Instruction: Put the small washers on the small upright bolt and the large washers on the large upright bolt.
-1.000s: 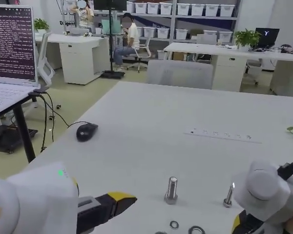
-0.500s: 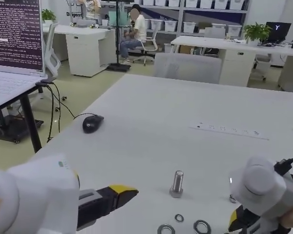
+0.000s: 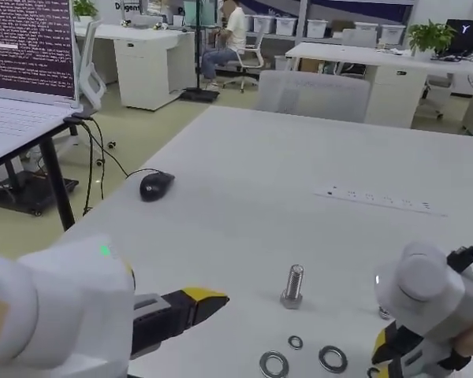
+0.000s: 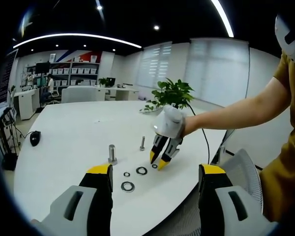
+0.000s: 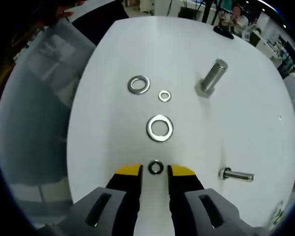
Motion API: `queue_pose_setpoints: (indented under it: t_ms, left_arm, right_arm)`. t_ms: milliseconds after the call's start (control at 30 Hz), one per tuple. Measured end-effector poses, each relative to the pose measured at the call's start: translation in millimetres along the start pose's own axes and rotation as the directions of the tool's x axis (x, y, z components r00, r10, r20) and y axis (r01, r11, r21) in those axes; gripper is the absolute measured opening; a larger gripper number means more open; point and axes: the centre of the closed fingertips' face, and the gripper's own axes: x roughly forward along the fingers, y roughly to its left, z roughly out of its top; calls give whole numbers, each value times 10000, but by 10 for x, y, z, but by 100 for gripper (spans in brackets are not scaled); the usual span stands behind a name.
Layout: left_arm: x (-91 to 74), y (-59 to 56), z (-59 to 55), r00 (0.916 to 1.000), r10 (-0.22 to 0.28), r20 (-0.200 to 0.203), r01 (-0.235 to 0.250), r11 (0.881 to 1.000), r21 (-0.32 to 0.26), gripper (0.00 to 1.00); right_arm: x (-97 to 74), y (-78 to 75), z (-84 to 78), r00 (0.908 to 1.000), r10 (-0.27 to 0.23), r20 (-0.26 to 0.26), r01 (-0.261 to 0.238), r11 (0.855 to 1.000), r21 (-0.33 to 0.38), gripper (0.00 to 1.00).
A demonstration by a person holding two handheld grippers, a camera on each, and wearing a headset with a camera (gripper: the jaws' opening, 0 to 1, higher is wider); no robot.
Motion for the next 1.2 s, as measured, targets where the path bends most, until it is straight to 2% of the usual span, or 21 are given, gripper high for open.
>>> queue_pose_setpoints:
  t_ms: [533, 1200]
  left_arm:
    - [20, -24, -7, 10000, -21, -9, 21, 10000, 29, 70]
    - [54, -15, -5, 9999, -83, -115, 84, 9999, 82, 70]
  right_arm:
    - [4, -2, -33, 9995, -193, -235, 185, 9992, -361, 15]
    - [23, -12, -27, 9998, -188, -75, 191, 9984, 539, 16]
